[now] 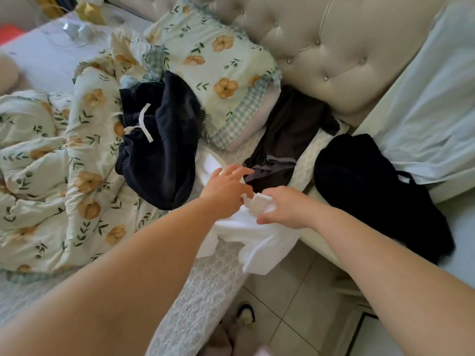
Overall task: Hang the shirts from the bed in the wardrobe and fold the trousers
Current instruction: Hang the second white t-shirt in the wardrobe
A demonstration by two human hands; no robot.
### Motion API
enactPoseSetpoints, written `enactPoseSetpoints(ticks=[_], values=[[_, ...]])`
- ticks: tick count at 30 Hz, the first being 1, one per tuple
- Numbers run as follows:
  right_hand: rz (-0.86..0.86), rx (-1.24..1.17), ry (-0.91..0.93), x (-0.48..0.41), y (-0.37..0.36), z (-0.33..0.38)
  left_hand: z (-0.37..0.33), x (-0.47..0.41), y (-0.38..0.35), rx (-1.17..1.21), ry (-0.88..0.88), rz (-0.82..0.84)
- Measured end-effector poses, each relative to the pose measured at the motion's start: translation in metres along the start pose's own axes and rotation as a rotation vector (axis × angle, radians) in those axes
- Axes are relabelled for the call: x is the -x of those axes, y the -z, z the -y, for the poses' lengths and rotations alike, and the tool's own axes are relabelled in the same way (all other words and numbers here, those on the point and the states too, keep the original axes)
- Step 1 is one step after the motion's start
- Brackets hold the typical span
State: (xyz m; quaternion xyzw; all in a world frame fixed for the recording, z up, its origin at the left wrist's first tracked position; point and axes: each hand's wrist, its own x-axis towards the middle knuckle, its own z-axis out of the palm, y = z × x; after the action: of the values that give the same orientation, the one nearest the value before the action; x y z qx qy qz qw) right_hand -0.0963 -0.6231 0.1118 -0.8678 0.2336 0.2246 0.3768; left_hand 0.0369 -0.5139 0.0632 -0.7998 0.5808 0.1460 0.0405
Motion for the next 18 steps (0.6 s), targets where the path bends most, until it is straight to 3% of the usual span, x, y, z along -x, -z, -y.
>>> enactPoseSetpoints(ticks=[9,14,18], values=[[-0.453,-0.021,-0.159,0.051,0.051,-0.041,-0.019,0.011,0.053,0.229,0.112,-0.133],[-0.640,-0.083,-0.192,0.063,0.068,-0.029,-0.009,0.034,0.088,0.035,0.026,-0.054],[-0.724,-0.090,-0.120,0.079,0.082,-0.005,0.011,0.050,0.118,-0.087,0.056,-0.064]])
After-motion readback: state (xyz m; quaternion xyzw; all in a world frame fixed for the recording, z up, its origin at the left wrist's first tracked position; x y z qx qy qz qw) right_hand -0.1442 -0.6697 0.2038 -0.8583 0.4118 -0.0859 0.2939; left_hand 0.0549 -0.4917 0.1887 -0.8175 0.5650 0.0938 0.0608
